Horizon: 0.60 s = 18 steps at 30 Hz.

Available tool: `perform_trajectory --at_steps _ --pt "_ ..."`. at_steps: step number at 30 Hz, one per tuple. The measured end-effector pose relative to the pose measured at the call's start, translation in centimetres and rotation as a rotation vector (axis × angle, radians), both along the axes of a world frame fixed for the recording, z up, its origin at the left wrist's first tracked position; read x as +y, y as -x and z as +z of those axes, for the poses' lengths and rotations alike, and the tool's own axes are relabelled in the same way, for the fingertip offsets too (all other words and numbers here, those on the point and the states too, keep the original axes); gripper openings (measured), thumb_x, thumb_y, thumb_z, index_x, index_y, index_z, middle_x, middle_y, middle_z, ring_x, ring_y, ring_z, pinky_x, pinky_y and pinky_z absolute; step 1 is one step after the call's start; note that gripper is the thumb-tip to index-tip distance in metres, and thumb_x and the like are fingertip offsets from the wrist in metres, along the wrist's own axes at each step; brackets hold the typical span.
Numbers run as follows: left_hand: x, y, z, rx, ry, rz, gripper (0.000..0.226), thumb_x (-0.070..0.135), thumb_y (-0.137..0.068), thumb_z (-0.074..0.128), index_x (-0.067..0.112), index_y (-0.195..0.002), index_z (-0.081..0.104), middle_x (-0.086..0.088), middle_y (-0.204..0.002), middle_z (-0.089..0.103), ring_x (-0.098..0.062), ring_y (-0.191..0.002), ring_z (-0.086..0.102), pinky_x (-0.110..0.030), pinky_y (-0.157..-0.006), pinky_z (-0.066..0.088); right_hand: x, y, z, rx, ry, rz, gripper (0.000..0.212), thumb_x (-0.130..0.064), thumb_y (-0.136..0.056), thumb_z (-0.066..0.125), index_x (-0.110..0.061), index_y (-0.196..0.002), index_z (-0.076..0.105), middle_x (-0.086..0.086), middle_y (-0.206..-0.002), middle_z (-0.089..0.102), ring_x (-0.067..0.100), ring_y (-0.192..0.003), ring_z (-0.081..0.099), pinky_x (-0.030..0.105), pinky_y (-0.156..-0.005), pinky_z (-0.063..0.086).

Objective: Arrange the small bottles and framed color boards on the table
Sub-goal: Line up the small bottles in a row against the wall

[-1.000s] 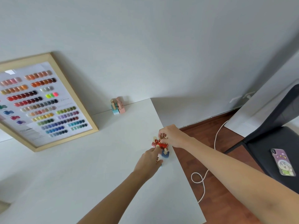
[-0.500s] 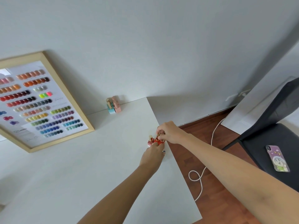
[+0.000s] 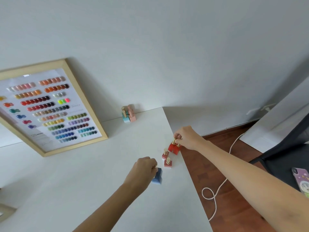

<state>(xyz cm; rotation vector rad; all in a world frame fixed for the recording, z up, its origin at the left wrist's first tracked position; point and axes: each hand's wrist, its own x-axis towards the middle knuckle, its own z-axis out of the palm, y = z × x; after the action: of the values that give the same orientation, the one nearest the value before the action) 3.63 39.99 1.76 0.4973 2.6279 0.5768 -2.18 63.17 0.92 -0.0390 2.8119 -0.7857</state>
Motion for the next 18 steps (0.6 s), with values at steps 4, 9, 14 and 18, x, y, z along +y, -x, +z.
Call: perform_trajectory --at_steps 4,9,14,18 --pt "-1.9 4.3 1.1 0.098 -0.012 0.094 0.019 0.016 -0.093 0.051 0.005 -0.090 0.067 -0.005 -0.091 0.064 -0.023 -0.082 0.062 -0.033 -0.073 0.051 -0.7 2.3 0.2 0.047 0.020 -0.066 0.010 0.000 -0.082 0.061 0.000 -0.081 0.071 0.013 -0.086 0.072 0.016 -0.073 0.059 0.023 -0.066 0.045" --pt "-2.0 10.6 1.2 0.194 -0.012 0.154 0.020 0.017 -0.094 0.052 0.006 -0.094 0.069 -0.008 -0.091 0.066 -0.022 -0.081 0.061 -0.030 -0.072 0.050 -2.0 5.8 0.3 0.104 0.079 -0.136 0.011 0.000 -0.081 0.061 0.000 -0.085 0.071 0.012 -0.087 0.072 0.019 -0.076 0.062 0.024 -0.069 0.047" --pt "-0.4 16.4 0.7 0.188 -0.002 0.177 0.020 0.013 -0.093 0.051 0.002 -0.093 0.067 -0.013 -0.089 0.066 -0.028 -0.082 0.062 -0.033 -0.067 0.050 -3.5 9.3 -0.1 0.141 0.140 -0.236 0.013 0.000 -0.080 0.063 0.001 -0.089 0.072 0.013 -0.088 0.073 0.018 -0.076 0.061 0.027 -0.071 0.049" --pt "1.1 20.7 0.1 0.169 -0.023 0.222 0.017 0.007 -0.090 0.050 0.001 -0.088 0.065 -0.015 -0.095 0.058 -0.029 -0.086 0.056 -0.036 -0.068 0.050 -4.8 12.1 -0.3 0.172 0.174 -0.286 0.010 0.000 -0.080 0.063 0.004 -0.084 0.072 0.016 -0.086 0.072 0.028 -0.081 0.066 0.038 -0.076 0.056"
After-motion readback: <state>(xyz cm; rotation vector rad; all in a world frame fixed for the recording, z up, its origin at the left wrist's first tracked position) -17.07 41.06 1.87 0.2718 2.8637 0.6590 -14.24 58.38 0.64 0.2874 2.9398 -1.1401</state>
